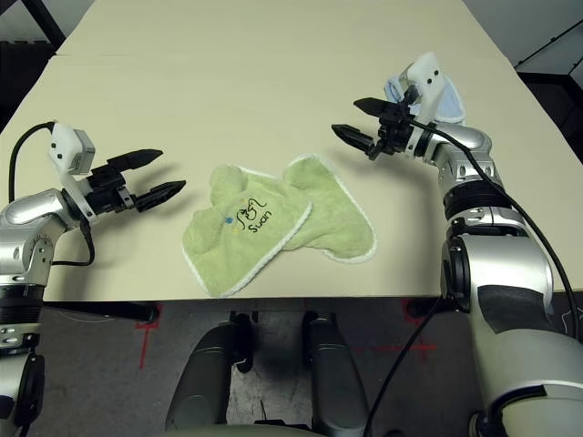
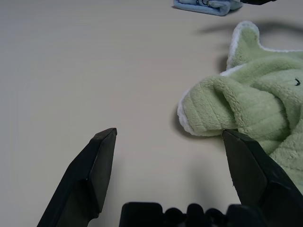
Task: Fold the towel and set it aside.
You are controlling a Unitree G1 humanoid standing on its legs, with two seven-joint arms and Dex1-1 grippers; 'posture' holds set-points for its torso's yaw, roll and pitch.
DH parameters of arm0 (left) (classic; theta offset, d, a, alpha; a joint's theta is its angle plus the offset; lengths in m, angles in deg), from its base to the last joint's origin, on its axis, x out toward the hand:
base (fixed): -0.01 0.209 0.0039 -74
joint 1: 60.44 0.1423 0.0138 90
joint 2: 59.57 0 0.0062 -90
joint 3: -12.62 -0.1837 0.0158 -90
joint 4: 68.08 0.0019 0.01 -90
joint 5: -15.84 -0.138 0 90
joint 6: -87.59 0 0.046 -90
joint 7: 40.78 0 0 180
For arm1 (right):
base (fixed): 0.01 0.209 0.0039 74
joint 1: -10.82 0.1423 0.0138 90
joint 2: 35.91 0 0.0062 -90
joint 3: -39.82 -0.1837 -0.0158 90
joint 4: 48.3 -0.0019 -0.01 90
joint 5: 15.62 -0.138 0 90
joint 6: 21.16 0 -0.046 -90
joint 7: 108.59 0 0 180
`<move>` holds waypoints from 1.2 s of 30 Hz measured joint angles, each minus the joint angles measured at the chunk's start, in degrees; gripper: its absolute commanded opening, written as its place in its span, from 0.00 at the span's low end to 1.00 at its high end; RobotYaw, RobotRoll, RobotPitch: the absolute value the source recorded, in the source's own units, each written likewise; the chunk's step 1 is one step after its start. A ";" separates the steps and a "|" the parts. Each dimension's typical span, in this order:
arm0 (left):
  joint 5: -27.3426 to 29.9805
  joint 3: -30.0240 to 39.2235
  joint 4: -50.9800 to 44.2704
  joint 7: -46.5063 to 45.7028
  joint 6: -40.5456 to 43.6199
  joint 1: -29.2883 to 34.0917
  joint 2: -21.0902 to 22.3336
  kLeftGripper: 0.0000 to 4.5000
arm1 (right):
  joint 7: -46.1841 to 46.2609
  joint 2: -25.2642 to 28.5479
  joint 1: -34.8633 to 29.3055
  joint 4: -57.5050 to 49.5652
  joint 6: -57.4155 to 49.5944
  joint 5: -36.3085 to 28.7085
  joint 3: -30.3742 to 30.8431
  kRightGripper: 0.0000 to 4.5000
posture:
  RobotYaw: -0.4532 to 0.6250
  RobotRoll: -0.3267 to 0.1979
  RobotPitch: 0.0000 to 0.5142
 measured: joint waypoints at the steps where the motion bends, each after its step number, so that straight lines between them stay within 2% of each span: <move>1: 0.09 0.00 -0.15 0.39 -0.31 0.04 -0.16 1.00 | -1.27 0.02 0.12 0.05 -0.01 0.34 0.54 0.99 | 0.51 0.62 0.36; 11: 4.03 -0.48 -4.54 4.38 -1.10 0.02 -1.50 1.00 | -9.40 1.09 2.25 0.48 0.32 4.70 4.36 0.99 | 0.50 0.62 0.36; 22: 3.97 -3.05 -5.97 8.09 -2.14 0.60 -1.34 1.00 | -10.05 1.05 3.97 1.51 3.23 8.18 6.24 0.99 | 0.51 0.62 0.36; 26: 3.69 -3.21 -5.97 8.31 -2.76 1.03 -1.33 1.00 | -10.07 0.89 3.99 2.26 3.25 8.87 6.78 0.79 | 0.51 0.62 0.36; 34: 3.51 -3.41 -5.97 8.28 -3.16 1.10 -1.33 1.00 | -10.07 -0.32 4.01 2.53 4.10 10.48 8.06 0.13 | 0.51 0.62 0.35; 36: 3.50 -3.55 -5.97 8.27 -3.22 1.20 -1.33 1.00 | -10.06 -0.40 4.01 2.53 4.12 10.55 8.06 0.00 | 0.51 0.62 0.35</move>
